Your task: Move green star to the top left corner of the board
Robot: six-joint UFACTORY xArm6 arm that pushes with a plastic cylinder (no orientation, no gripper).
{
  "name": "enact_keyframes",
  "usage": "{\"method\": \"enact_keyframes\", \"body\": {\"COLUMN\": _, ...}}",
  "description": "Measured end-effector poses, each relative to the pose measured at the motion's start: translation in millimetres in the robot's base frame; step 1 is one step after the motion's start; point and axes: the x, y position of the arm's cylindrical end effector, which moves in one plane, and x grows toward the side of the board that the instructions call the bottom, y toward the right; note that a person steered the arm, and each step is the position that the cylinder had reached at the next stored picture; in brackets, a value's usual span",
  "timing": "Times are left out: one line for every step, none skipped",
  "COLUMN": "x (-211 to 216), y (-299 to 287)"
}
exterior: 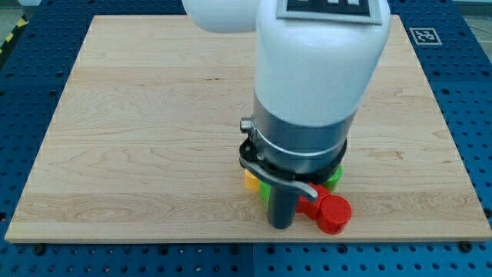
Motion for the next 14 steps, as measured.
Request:
{"method": "enact_keyframes", "body": {"x": -21, "y": -2}}
{"method": "enact_keyframes", "body": {"x": -41, "y": -2}}
{"method": "enact_keyframes", "body": {"x": -69, "y": -2}}
{"method": "enact_keyframes", "body": {"x": -99, "y": -2}}
{"method": "enact_keyframes", "body": {"x": -136, "y": -2}}
{"method": "enact_keyframes", "body": {"x": -174, "y": -5}}
{"method": "enact_keyframes", "body": {"x": -217, "y": -6}}
{"method": "enact_keyframes", "body": {"x": -262, "y": -9}}
{"method": "enact_keyframes", "body": {"x": -307, "y": -20}}
{"method": "enact_keyframes", "body": {"x": -348, "y": -20}}
{"method": "enact_keyframes", "body": {"x": -368, "y": -36}}
{"method": "enact_keyframes", "body": {"x": -359, "y": -44}}
{"method": "enact_keyframes", "body": {"x": -339, "y": -44}}
{"method": "enact_keyframes", "body": {"x": -326, "y": -64}}
